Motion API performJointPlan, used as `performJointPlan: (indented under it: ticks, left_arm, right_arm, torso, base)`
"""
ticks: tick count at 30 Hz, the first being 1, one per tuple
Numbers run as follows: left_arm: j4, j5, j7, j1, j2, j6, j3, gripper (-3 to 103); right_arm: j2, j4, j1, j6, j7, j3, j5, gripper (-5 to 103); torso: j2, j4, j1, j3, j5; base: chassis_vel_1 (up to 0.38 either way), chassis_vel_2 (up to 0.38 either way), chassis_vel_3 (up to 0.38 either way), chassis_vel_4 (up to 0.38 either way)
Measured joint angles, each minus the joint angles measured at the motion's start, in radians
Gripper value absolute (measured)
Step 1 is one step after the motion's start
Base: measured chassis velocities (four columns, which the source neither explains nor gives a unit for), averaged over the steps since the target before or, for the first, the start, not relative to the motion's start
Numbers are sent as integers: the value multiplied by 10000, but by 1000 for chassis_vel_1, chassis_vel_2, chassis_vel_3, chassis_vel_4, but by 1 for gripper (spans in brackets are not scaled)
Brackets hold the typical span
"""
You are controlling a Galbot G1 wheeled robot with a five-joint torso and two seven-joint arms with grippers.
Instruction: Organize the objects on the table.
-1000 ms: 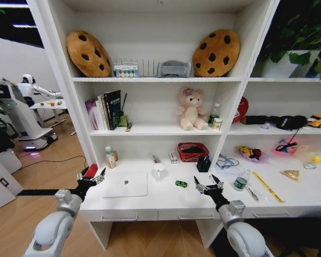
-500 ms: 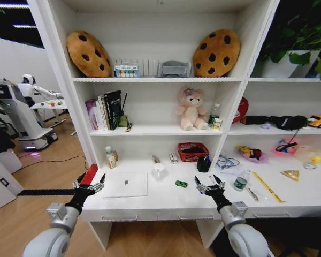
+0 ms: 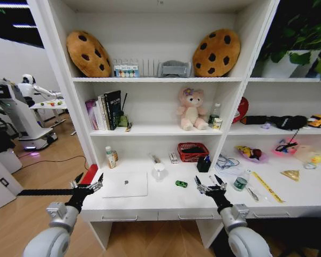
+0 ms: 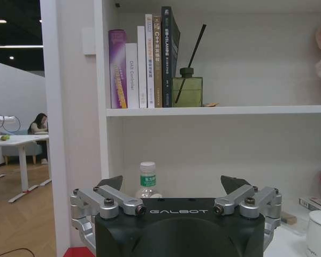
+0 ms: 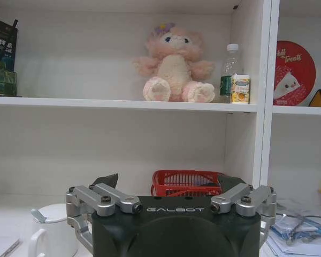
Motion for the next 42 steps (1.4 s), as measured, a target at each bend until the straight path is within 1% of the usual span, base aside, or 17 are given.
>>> performJointPlan:
  ticks: [3, 7, 10, 16, 25, 26, 37, 40, 42]
  left_arm:
    - [2, 0, 0, -2, 1, 0, 1, 100]
    - [10, 1, 2, -6, 4, 0, 7, 100]
    - [14, 0, 2, -7, 5, 0, 7, 100]
    - [18, 1, 3, -10, 5, 0, 8, 100]
    - [25, -1, 6, -16, 6, 0, 9, 100]
    - [25, -1, 6, -16, 6, 0, 8, 100]
    - [25, -1, 13, -17, 7, -3, 11, 100]
    - [26, -2, 17, -16, 6, -4, 11, 100]
    - [26, -1, 18, -17, 6, -4, 12, 100]
  right_arm:
    - [106, 73, -109, 39, 11, 6, -164, 100]
    - [421, 119, -268, 471, -109, -132, -625, 100]
    - [517, 212, -250, 557, -88, -188, -747, 100]
    - [535, 345, -277, 528, -85, -154, -725, 100]
    - [514, 299, -285, 547, -353, -111, -619, 100]
    - [508, 288, -281, 546, -377, -120, -613, 100]
    - [520, 169, -294, 620, -495, -93, -595, 100]
    - [511, 129, -285, 642, -499, -85, -541, 100]
    - [441, -4, -187, 697, -504, -88, -515, 100]
  torso:
    - [-1, 0, 0, 0, 0]
    - [0, 0, 0, 0, 1]
    - [-1, 1, 1, 0, 1]
    - [-1, 1, 1, 0, 1]
    - [0, -1, 0, 0, 1]
    - [-1, 2, 1, 0, 1]
    - [-1, 0, 1, 0, 4]
    - [0, 1, 1, 0, -1]
    - [0, 0, 1, 0, 5]
  base:
    - [0, 0, 0, 0]
    - [0, 0, 0, 0]
    - [0, 0, 0, 0]
    - [0, 0, 0, 0]
    - [-5, -7, 4, 4]
    - [-45, -91, 62, 66]
    - [-130, -152, 143, 133]
    - [-200, -213, 204, 208]
    - [-192, -216, 158, 188]
